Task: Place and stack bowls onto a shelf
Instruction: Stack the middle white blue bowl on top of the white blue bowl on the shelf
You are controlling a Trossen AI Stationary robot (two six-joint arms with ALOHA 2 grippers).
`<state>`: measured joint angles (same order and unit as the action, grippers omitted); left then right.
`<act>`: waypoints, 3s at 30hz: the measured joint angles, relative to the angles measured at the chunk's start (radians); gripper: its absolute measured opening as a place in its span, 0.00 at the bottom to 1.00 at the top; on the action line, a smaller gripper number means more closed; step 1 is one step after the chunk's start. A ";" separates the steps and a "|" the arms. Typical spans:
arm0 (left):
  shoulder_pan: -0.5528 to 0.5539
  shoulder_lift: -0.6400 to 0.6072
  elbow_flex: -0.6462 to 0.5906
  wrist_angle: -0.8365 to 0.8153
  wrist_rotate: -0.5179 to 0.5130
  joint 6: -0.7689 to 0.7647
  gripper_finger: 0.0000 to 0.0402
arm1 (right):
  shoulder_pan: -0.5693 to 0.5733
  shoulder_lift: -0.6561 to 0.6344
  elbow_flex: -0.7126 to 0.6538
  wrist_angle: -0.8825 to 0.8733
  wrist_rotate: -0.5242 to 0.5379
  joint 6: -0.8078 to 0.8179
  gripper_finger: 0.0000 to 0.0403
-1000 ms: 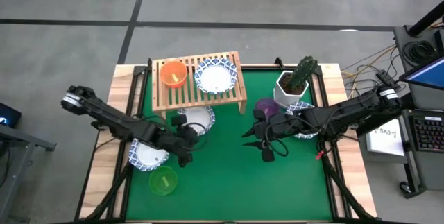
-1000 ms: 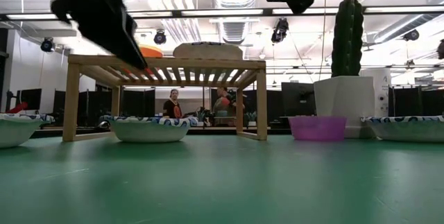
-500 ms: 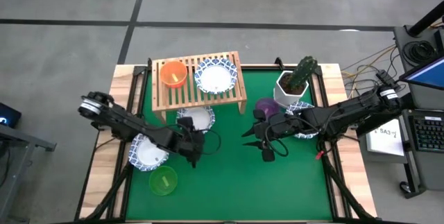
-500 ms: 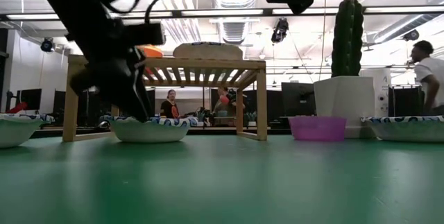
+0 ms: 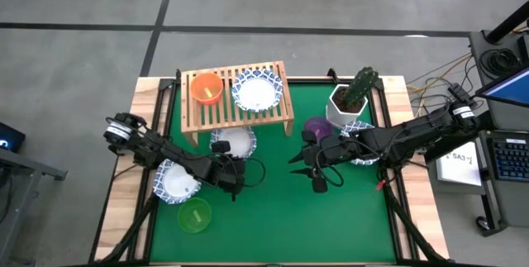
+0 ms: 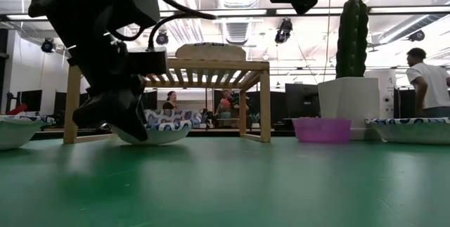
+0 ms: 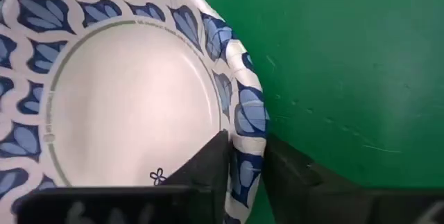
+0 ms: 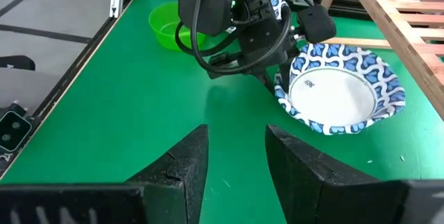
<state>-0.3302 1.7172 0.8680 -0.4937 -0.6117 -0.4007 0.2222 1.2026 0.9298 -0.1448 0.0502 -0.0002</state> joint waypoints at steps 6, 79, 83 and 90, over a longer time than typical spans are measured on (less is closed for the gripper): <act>-0.002 -0.012 0.001 0.004 0.001 -0.003 0.02 | 0.000 0.000 0.000 0.000 0.000 0.000 0.34; 0.597 -0.220 0.668 -0.306 0.358 0.853 0.02 | 0.000 -0.004 -0.001 -0.069 -0.136 -0.090 0.31; 0.596 -0.209 0.668 -0.303 0.307 0.853 0.06 | 0.000 -0.004 -0.001 -0.069 -0.137 -0.089 0.31; 0.595 -0.200 0.668 -0.305 0.305 0.855 0.16 | 0.000 -0.004 -0.001 -0.068 -0.136 -0.078 0.31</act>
<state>0.2653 1.5176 1.5364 -0.7982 -0.3065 0.4544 0.2218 1.1988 0.9291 -0.2131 -0.0861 -0.0785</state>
